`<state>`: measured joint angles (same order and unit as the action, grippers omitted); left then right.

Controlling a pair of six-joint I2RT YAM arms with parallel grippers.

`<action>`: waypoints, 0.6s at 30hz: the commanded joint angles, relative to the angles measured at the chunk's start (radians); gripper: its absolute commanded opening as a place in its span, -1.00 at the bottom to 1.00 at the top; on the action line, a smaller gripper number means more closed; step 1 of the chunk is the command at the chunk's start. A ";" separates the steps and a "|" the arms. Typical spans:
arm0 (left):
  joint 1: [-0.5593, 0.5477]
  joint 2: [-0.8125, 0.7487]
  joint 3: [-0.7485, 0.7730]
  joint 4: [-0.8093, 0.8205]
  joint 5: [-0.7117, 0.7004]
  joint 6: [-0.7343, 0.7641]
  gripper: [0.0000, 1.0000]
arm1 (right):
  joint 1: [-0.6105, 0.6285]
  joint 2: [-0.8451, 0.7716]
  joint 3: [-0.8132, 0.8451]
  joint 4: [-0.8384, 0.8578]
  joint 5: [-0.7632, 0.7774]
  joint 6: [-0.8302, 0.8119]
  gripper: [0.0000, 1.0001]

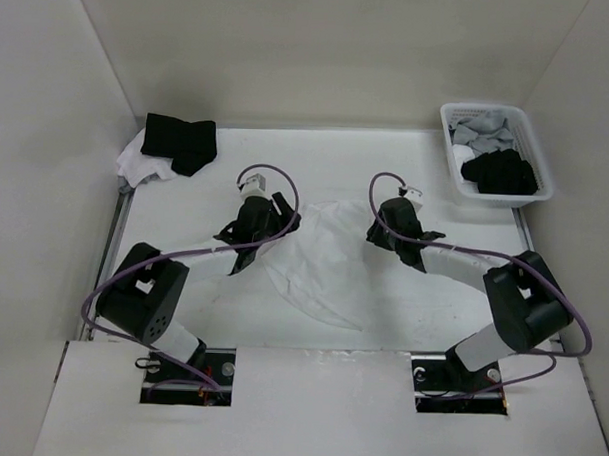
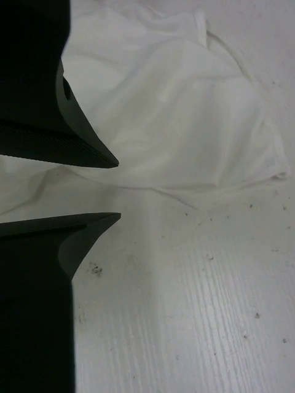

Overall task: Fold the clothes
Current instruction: Flatten the tank top out

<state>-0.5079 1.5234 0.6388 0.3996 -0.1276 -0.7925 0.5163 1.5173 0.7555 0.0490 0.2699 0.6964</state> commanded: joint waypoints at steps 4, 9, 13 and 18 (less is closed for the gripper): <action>-0.004 -0.195 -0.114 -0.097 -0.147 0.064 0.00 | 0.125 -0.198 -0.126 0.000 0.026 0.035 0.02; -0.033 -0.337 -0.189 -0.284 -0.199 0.036 -0.14 | 0.227 -0.388 -0.278 -0.138 0.055 0.188 -0.29; -0.033 -0.405 -0.249 -0.349 -0.218 -0.005 -0.16 | 0.325 -0.480 -0.344 -0.204 0.090 0.285 -0.68; -0.028 -0.381 -0.260 -0.295 -0.130 0.024 -0.13 | 0.357 -0.588 -0.389 -0.259 0.089 0.327 -0.65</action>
<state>-0.5419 1.1355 0.3847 0.0834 -0.3008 -0.7803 0.8566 1.0004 0.3805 -0.1581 0.3256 0.9489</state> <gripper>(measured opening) 0.436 0.158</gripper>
